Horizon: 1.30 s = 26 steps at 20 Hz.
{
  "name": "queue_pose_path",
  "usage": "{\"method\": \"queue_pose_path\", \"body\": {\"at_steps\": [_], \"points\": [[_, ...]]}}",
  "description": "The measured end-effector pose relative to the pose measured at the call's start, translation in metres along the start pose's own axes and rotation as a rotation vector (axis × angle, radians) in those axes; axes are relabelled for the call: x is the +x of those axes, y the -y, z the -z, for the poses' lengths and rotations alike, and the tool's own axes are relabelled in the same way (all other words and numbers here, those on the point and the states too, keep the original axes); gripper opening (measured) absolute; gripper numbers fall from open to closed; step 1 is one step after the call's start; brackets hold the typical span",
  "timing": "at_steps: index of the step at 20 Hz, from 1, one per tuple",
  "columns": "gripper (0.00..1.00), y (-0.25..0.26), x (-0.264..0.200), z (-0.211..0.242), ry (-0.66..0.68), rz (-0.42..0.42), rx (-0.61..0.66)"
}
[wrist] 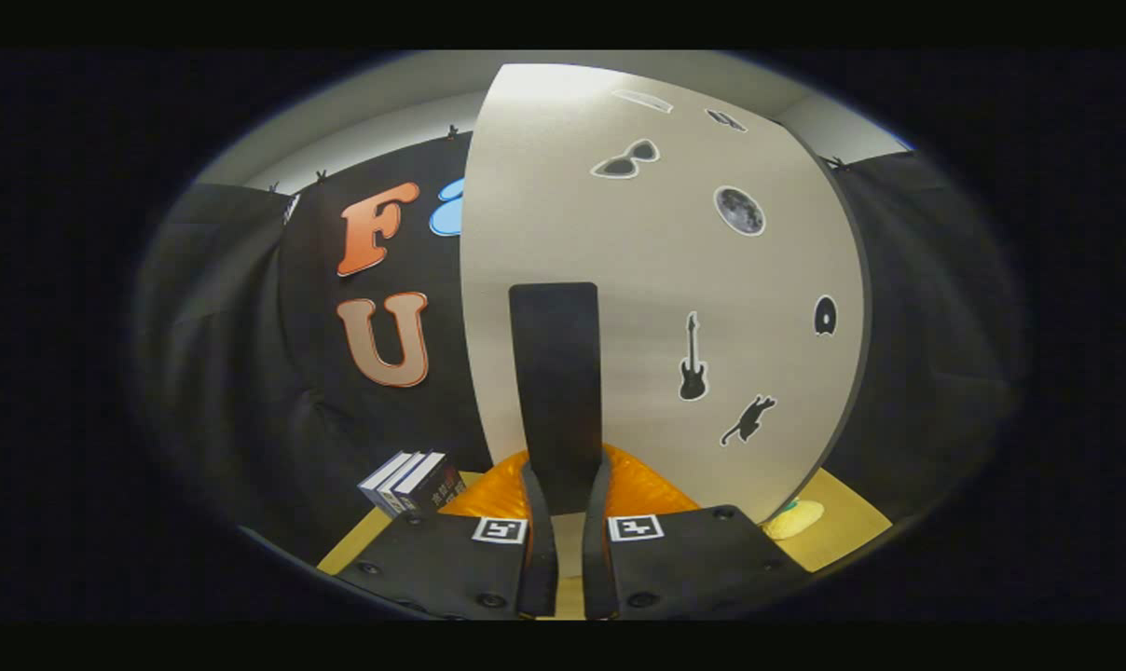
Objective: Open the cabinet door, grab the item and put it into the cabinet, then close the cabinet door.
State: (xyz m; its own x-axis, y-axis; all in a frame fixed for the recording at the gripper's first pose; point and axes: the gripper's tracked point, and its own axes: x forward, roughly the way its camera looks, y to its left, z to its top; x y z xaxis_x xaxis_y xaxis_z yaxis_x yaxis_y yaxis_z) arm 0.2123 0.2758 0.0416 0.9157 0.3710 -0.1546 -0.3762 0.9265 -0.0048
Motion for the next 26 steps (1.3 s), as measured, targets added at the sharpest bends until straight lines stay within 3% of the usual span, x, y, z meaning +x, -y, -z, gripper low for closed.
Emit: {"method": "queue_pose_path", "body": {"at_steps": [16, 20, 23, 26], "points": [[0.18, 0.036, -0.063, 0.002, 0.064, 0.089, 0.14], [0.17, 0.049, -0.071, 0.003, 0.083, 0.129, 0.115], [0.11, 0.068, -0.075, 0.002, 0.095, 0.164, 0.001], [0.08, 0.074, -0.087, 0.005, 0.086, 0.167, 0.065]]}}
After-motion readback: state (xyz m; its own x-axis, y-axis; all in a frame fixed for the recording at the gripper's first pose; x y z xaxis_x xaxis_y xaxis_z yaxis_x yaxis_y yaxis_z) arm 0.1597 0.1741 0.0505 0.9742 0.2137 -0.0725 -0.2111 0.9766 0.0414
